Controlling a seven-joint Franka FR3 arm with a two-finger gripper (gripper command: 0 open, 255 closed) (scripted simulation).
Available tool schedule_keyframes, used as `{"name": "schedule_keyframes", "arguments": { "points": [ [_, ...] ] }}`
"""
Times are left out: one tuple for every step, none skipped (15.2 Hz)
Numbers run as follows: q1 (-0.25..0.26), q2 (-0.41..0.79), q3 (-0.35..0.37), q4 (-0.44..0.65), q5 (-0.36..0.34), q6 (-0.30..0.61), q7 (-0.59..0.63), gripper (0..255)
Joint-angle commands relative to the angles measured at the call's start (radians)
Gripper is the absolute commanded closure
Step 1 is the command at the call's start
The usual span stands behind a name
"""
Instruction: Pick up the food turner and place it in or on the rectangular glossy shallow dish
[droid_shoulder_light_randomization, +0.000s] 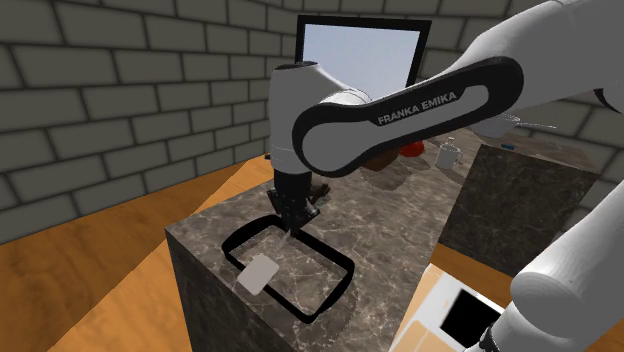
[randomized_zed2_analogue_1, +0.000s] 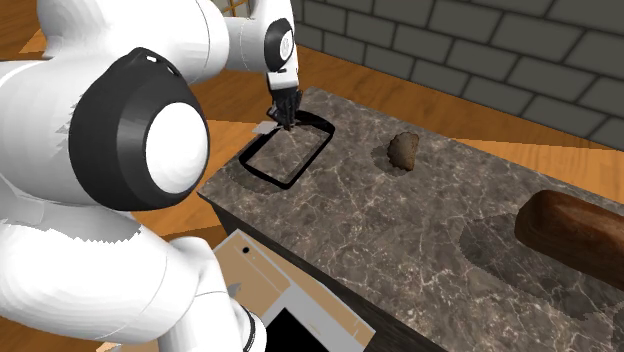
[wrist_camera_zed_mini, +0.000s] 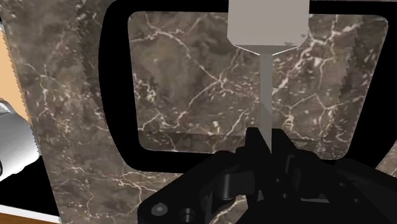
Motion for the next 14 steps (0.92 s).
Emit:
{"name": "schedule_keyframes", "arguments": {
  "points": [
    [0.0, 0.014, 0.006, -0.02, -0.012, 0.029, 0.012, 255],
    [0.0, 0.022, 0.008, -0.028, -0.019, 0.042, 0.018, 255],
    [0.0, 0.031, 0.01, -0.036, -0.026, 0.056, 0.024, 255],
    [-0.001, 0.04, 0.012, -0.043, -0.034, 0.069, 0.031, 255],
    [-0.001, 0.049, 0.014, -0.05, -0.042, 0.082, 0.038, 255],
    [-0.001, 0.058, 0.016, -0.058, -0.051, 0.095, 0.045, 255],
    [-0.001, 0.067, 0.017, -0.064, -0.06, 0.106, 0.051, 255],
    [-0.001, 0.067, 0.017, -0.064, -0.06, 0.106, 0.051, 255],
    [-0.001, 0.067, 0.017, -0.064, -0.06, 0.106, 0.051, 255],
    [-0.001, 0.067, 0.017, -0.064, -0.06, 0.106, 0.051, 255],
    [-0.001, 0.067, 0.017, -0.064, -0.06, 0.106, 0.051, 255],
    [-0.001, 0.067, 0.017, -0.064, -0.06, 0.106, 0.051, 255],
    [-0.001, 0.067, 0.017, -0.064, -0.06, 0.106, 0.051, 255],
    [-0.001, 0.067, 0.017, -0.064, -0.06, 0.106, 0.051, 255]
  ]
}}
